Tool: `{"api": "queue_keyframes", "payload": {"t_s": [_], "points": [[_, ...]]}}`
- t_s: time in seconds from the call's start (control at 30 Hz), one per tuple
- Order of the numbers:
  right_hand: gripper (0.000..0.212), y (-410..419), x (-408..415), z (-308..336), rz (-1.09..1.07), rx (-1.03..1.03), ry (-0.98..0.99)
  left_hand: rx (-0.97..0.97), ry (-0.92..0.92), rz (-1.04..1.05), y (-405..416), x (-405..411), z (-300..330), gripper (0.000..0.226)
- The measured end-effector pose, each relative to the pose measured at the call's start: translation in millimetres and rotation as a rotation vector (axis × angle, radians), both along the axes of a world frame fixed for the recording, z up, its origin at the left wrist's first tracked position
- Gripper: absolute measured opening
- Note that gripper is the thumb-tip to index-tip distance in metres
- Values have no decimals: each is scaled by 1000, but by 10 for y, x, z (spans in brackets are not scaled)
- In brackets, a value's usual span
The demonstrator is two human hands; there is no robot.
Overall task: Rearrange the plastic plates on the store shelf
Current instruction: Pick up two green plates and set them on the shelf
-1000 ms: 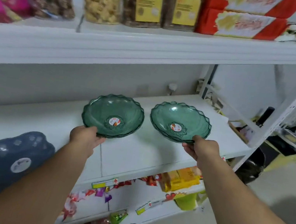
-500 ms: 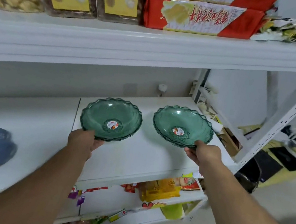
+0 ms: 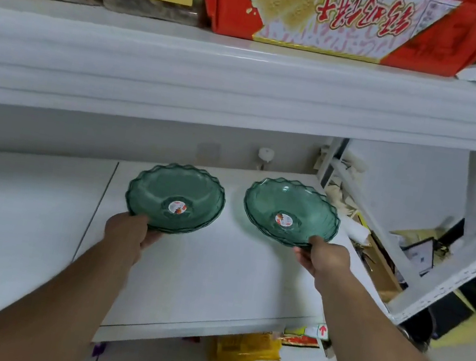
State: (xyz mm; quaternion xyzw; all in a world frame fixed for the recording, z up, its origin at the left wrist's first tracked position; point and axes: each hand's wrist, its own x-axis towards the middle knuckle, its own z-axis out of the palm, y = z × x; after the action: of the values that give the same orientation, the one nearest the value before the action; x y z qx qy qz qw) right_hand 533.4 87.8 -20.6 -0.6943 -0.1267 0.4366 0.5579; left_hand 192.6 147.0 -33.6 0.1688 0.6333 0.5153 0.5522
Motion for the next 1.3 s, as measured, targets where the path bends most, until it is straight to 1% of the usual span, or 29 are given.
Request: {"api": "queue_keyframes", "payload": {"t_s": [0.33,0.47,0.9,1.0,1.1,1.2,1.3], "points": [[14,640,146,-259,76,-28,-7,19,-17,90,333,38,-155,27],[16,823,163,-326,75,-29,-9,24,-2,86,491,37,-215,32],[15,1170,234,-448,89,-47,12,46,-6,44,800,151,-356,24],[16,1191,219,-469,89,-50,38,54,-12,38,819,144,-358,28],[22,1196,215,-483,79,-45,70,66,-38,31,797,164,-331,29],[28,1168,207,-481,95,-35,91,93,-103,23,748,176,-322,31],[29,1089,166,-476,115,0,110,93,-151,6,691,174,-337,33]]}}
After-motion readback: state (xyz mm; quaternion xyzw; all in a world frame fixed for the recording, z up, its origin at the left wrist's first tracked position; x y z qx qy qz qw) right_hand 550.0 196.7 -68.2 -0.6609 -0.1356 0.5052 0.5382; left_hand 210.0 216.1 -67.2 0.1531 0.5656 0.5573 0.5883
